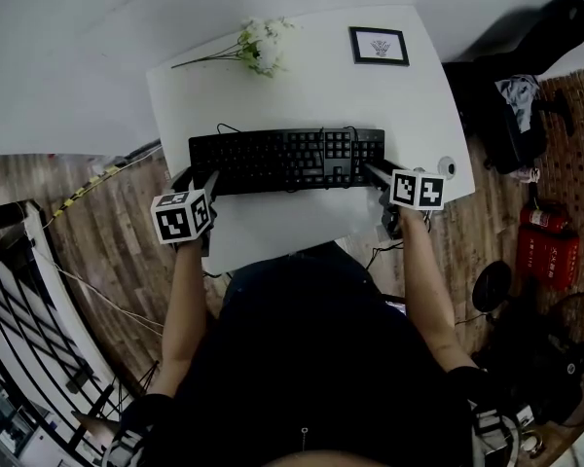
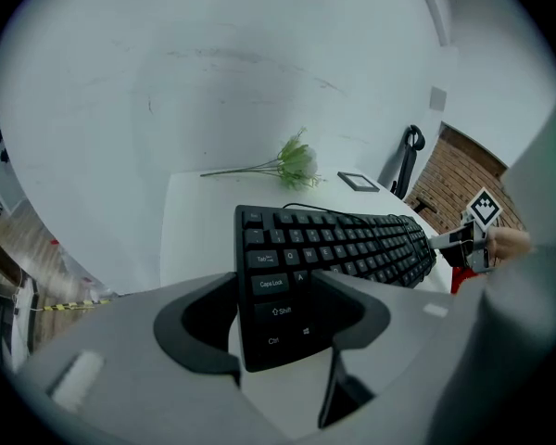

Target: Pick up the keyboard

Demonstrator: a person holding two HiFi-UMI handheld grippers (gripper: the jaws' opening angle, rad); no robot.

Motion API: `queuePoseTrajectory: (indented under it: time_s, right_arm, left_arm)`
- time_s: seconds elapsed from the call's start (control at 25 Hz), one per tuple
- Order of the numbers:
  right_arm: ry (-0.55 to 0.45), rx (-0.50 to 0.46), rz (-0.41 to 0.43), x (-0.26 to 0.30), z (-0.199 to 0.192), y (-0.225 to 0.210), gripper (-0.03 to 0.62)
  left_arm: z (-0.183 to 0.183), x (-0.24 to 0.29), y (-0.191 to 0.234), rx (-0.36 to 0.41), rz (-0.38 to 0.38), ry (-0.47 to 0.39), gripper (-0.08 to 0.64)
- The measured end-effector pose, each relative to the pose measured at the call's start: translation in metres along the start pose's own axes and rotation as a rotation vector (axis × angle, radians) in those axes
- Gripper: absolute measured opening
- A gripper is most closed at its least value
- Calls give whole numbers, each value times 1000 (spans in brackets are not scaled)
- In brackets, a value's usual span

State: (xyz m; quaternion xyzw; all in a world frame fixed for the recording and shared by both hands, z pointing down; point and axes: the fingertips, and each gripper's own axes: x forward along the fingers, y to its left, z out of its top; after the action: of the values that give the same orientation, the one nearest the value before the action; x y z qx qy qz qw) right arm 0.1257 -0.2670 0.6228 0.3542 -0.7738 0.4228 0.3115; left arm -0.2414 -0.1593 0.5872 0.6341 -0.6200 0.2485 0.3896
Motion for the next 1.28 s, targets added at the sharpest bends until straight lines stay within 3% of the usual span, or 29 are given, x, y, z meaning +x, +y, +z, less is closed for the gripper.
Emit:
queuePoseTrajectory:
  time_s: [0.24, 0.68, 0.92, 1.28]
  right_arm:
    - [-119, -86, -16, -34, 36, 15, 232]
    - [-438, -260, -24, -105, 109, 61, 232]
    - [-596, -343, -42, -134, 122, 77, 232]
    - [-739, -404, -65, -165, 126, 83, 230]
  left_arm:
    - [26, -23, -8, 4, -9, -120, 258]
    - [99, -83, -18, 101, 0, -457, 258]
    - [121, -111, -25, 169, 25, -614, 258]
    - [132, -134, -40, 221, 31, -761, 256]
